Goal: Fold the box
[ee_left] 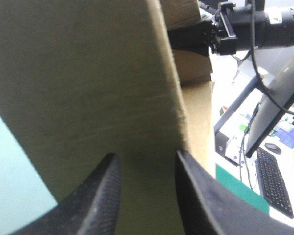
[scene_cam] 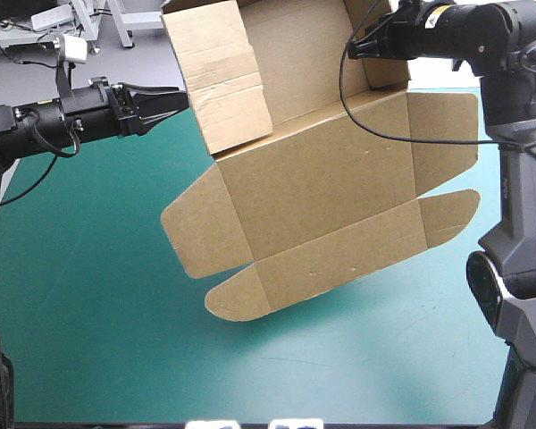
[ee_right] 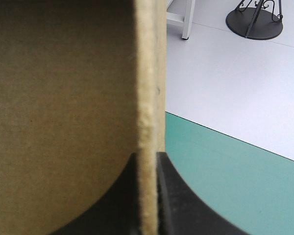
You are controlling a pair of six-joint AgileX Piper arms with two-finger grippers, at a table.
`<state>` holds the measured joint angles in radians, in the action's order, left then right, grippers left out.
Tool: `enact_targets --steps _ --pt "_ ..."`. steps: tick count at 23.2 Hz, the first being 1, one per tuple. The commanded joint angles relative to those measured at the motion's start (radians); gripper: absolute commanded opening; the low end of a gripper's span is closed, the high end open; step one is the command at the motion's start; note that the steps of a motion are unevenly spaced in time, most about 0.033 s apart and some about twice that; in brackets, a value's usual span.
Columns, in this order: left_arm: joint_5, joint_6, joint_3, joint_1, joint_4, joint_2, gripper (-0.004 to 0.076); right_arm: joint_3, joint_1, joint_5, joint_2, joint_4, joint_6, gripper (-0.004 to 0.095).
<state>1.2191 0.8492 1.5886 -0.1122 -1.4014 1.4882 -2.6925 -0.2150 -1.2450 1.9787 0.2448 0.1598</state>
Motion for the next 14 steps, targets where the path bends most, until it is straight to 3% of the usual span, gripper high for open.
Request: enact_targets --steps 1,7,14 --pt "0.007 -0.013 0.033 0.006 -0.114 -0.038 0.0272 -0.023 0.002 0.014 -0.041 0.012 -0.011 -0.0019" --pt "0.001 -0.013 0.033 0.006 -0.114 -0.038 0.0272 -0.021 0.002 0.014 -0.025 0.046 -0.011 -0.0019" --pt "-0.152 -0.013 0.033 0.006 -0.060 -0.038 0.0272 -0.021 -0.011 0.011 0.009 0.149 -0.029 -0.0017"
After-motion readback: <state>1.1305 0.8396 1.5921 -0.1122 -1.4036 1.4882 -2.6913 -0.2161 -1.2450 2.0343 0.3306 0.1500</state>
